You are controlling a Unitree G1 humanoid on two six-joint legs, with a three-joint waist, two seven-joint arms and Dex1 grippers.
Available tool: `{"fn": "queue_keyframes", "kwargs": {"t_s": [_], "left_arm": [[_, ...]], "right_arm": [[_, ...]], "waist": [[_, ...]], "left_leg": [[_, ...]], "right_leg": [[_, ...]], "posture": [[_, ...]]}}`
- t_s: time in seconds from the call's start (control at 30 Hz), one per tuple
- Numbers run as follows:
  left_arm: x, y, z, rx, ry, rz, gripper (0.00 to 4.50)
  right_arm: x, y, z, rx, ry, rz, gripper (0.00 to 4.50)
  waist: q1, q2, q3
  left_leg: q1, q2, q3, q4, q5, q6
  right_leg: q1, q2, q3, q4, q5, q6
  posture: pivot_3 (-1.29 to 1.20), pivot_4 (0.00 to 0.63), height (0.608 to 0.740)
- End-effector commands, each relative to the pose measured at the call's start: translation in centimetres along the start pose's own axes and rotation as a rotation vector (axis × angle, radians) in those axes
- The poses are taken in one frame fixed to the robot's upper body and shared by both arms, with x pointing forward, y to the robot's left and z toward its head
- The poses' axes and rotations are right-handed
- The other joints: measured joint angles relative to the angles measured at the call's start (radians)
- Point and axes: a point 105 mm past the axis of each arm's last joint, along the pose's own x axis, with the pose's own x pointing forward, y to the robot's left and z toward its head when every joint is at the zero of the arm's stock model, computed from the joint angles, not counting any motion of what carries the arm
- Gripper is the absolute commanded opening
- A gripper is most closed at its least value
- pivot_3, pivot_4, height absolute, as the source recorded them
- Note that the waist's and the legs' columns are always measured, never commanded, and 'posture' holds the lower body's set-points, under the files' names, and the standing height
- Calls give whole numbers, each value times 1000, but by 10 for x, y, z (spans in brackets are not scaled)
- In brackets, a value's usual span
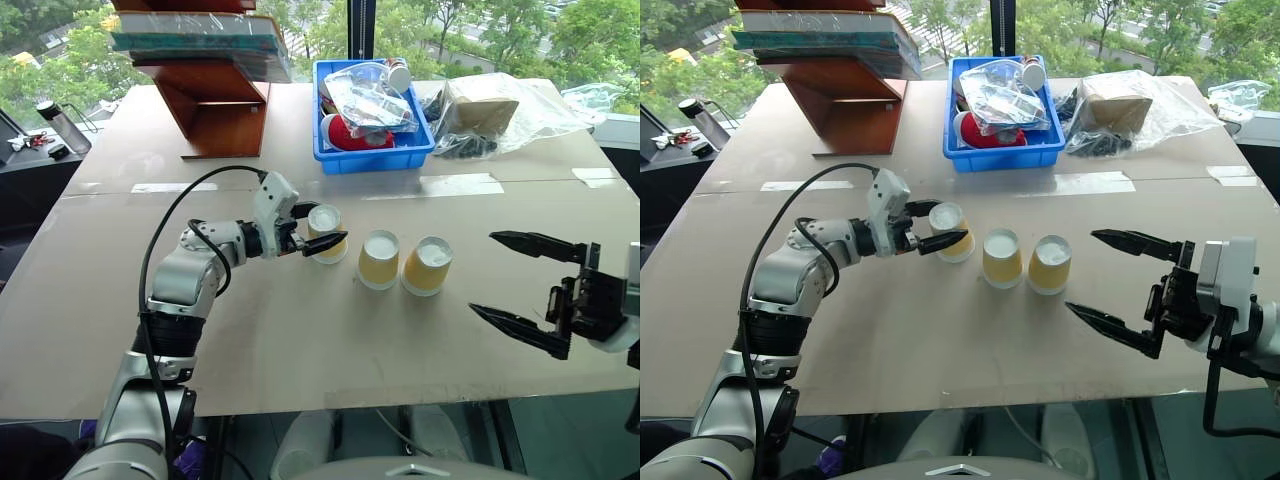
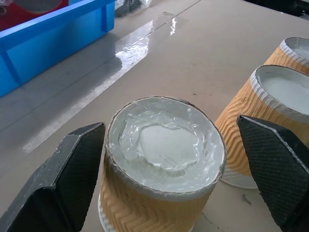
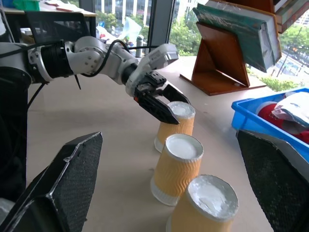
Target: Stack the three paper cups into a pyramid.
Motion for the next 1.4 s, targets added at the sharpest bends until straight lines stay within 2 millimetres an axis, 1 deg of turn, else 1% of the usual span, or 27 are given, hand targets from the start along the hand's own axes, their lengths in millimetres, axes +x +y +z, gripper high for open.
{"fn": "queue_keyframes", "kwargs": {"t_s": [0.03, 0.1, 0.2, 0.23, 0.5, 0.7, 0.83, 0.97, 1.07, 1.27, 1.33, 1.4], "left_arm": [[0, -2, 12, 37, -27, -10, 4500], [0, -2, 11, 32, -27, -14, 4500], [1, -5, 8, 35, -16, -28, 3740], [1, -4, 7, 39, -12, -26, 3375], [-4, 1, 2, 53, 0, -23, 3375], [-10, 12, 0, 66, 4, -16, 3375], [-9, 11, -3, 81, 16, -41, 3375], [-8, 11, -1, 89, 7, -43, 3375], [-10, 9, 7, 97, -9, -52, 3375], [-16, 10, 36, 133, -28, -93, 3375], [-13, 6, 60, 148, -69, -135, 3375], [-10, -1, 78, 157, -91, -184, 3375]], "right_arm": [[-7, -2, 6, -40, 1, -1, 4374], [-9, -3, 5, -38, 6, -4, 4374], [-11, -4, 4, -33, 10, -13, 4500], [-11, -5, 3, -34, 13, -20, 4500], [-13, -5, 0, -25, 28, -50, 4500], [-14, -7, -4, -19, 37, -77, 4500], [-13, -9, -6, -24, 46, -89, 4500], [-12, -10, -7, -24, 50, -102, 4500], [-12, -10, -8, -20, 53, -106, 4500], [-18, -12, -10, -17, 68, -128, 4500], [-31, -17, -17, -12, 97, -167, 4500], [-41, -22, -19, -18, 108, -196, 4500]], "waist": [[0, 0, 0], [0, 0, 0], [0, 0, 0], [0, 0, 0], [0, 0, 0], [-1, 0, 0], [-2, 0, 0], [-2, 0, 0], [-2, 0, 0], [-2, -1, 0], [3, -1, 1], [9, -3, 1]], "left_leg": [[0, 0, 0, 0, 0, 0], [0, 0, 0, 0, 0, 0], [0, 0, 0, 0, 0, 0], [0, 0, 0, 0, 0, 0], [0, 0, 0, 0, 0, 0], [0, 0, 0, 1, 0, 0], [1, 0, 1, 1, 0, 0], [1, 0, 1, 1, 0, 0], [1, 0, 1, 1, 0, 0], [0, 0, 0, 1, 0, 0], [0, 0, 0, 1, 0, 0], [-1, -1, -1, 3, 0, 0]], "right_leg": [[0, 0, 0, 0, 0, 0], [0, 0, 0, 0, 0, 0], [0, 0, 0, 0, 0, 0], [0, 0, 0, 1, 0, 0], [0, 0, 0, 1, 0, 0], [0, 0, 0, 2, 0, 0], [0, 0, 1, 3, 0, 0], [0, 0, 1, 3, 0, 0], [0, 0, 1, 3, 0, 0], [0, 0, 0, 3, 0, 0], [0, 0, 0, 3, 0, 0], [0, 0, -1, 3, 0, 0]], "posture": [[0, 150, 740], [0, 150, 740], [0, 150, 740], [0, 150, 740], [0, 150, 740], [0, 150, 740], [0, 150, 740], [0, 150, 740], [0, 150, 740], [0, 150, 740], [0, 150, 740], [0, 150, 740]]}}
